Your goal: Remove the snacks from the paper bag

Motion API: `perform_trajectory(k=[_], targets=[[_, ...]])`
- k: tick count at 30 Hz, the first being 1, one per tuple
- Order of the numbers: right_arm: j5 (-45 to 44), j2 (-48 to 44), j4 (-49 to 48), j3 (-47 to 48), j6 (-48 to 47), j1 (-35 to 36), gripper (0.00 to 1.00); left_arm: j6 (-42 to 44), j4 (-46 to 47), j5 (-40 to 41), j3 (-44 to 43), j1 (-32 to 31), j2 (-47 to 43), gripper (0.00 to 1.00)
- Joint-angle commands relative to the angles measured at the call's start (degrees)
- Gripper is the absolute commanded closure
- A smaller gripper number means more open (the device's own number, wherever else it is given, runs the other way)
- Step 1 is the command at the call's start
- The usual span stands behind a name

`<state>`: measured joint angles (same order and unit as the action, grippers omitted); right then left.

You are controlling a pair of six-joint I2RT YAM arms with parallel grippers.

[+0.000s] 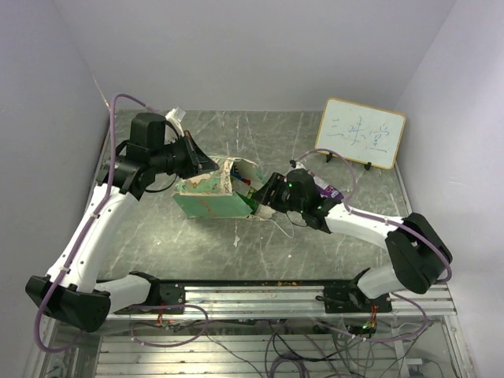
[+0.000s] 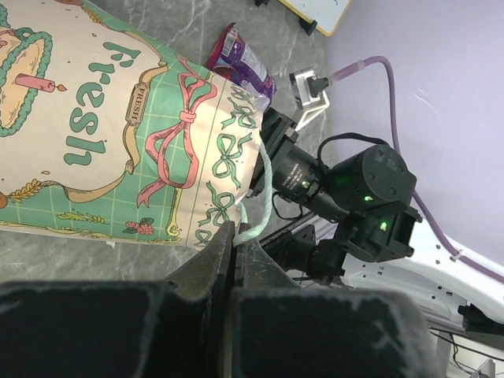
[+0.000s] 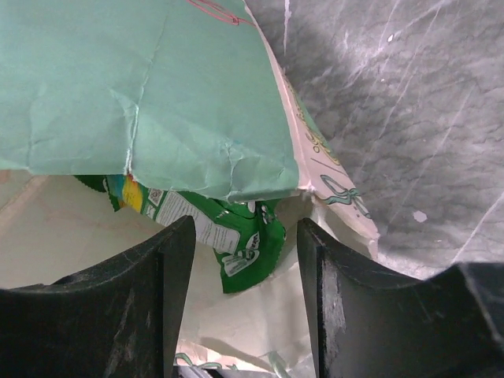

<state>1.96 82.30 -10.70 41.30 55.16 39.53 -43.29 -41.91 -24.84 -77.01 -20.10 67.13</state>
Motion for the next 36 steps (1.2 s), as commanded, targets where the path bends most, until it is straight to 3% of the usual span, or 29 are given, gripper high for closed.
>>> perform_trajectory(k=[1, 14, 22, 27, 36], targets=[[-3.67, 2.06, -3.68, -0.38, 3.64, 1.96, 0.45, 1.60, 0.11, -2.70, -2.39, -0.47, 0.40, 0.93], [-11.06, 8.98, -8.68, 0.75, 4.65, 4.44, 0.36, 3.89, -3.23, -4.75, -5.19, -0.47, 1.04, 0.93], [-10.69, 12.12, -14.13, 2.39, 4.21, 4.93, 0.38, 5.23, -4.53, -5.10, -4.96, -0.47, 0.81, 0.93], [-11.01, 13.05, -14.15, 4.26, 4.14, 5.12, 0.49, 5.58, -4.72, -5.61, -5.16, -0.51, 1.07, 0.93], [-9.53, 5.75, -8.69, 2.71, 2.26, 5.56, 0.87, 6.91, -5.77, -3.86, -5.65, -0.46, 1.15, 0.93]])
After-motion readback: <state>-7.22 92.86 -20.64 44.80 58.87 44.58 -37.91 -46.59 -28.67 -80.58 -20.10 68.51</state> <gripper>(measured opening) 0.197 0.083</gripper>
